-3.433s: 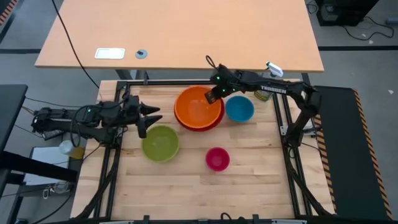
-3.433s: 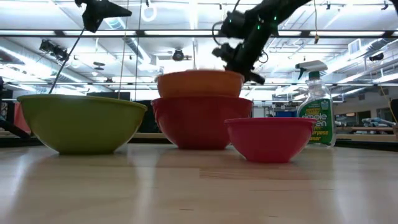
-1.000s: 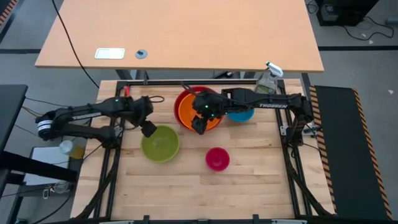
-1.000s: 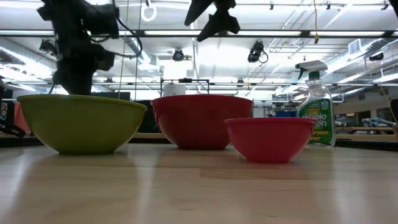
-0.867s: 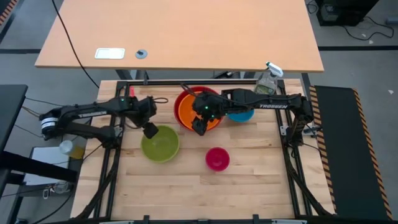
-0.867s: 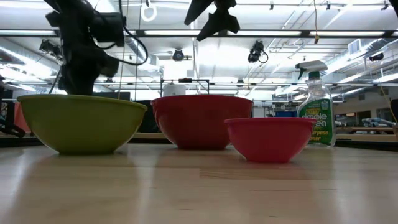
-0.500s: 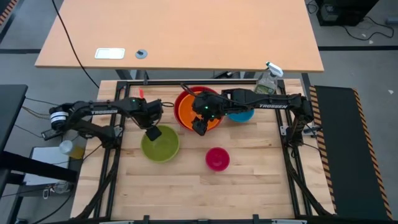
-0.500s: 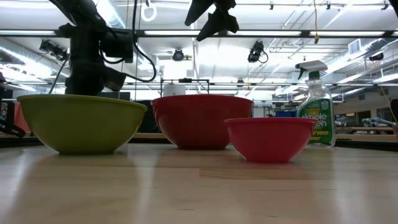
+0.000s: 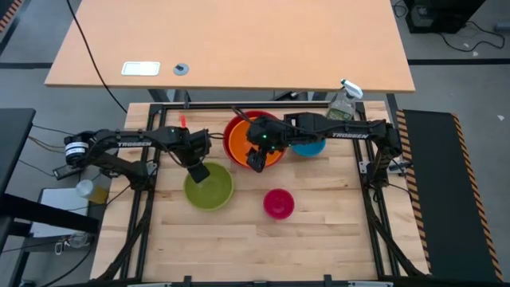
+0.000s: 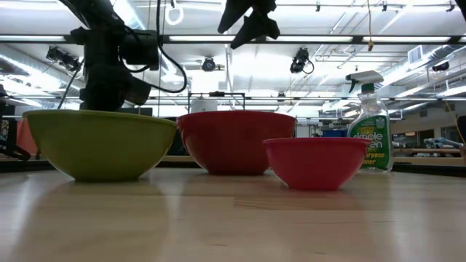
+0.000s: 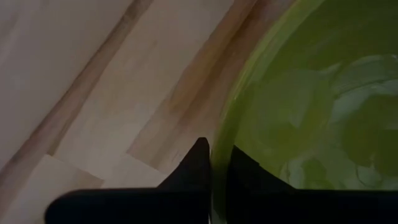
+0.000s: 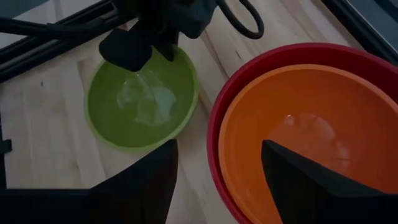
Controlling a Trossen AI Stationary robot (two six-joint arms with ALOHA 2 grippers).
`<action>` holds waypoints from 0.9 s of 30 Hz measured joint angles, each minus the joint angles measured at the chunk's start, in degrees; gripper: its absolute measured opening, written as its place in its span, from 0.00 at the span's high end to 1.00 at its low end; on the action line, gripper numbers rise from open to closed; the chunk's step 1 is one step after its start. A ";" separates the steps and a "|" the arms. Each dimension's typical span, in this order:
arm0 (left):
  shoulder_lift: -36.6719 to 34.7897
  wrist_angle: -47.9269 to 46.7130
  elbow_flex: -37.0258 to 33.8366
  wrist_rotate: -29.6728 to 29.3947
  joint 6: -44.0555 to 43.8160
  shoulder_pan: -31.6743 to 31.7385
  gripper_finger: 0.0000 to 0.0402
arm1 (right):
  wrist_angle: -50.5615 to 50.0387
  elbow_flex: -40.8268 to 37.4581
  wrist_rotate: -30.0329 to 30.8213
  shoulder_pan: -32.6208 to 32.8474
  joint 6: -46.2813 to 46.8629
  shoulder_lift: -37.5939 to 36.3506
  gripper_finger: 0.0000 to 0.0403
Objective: Nest bowls inside each other
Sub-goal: Stack the green bowl on top of the orange bowl
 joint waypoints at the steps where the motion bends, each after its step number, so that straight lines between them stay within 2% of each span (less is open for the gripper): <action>1: 0.00 -0.06 0.00 0.02 -0.02 0.00 0.95 | 0.00 0.00 -0.01 -0.01 0.06 0.00 0.41; 7: -1.53 -2.20 1.21 6.62 1.30 0.26 0.96 | -1.26 -0.02 -0.04 -0.54 0.19 -0.70 0.42; 11: -2.48 -3.70 5.24 13.88 2.16 -0.45 0.96 | -4.06 -0.04 0.81 -1.68 0.20 -2.52 0.42; 15: -2.89 -4.24 11.11 17.21 2.69 -1.07 0.97 | -6.81 -0.04 3.01 -3.09 0.09 -4.75 0.42; 22: -1.51 -2.42 22.48 16.64 2.90 0.53 0.97 | -8.87 -0.04 4.41 -6.04 -1.41 -8.33 0.42; 27: 4.43 -1.01 27.85 14.15 5.81 3.37 0.97 | -8.98 -0.04 4.52 -7.80 -1.93 -8.81 0.42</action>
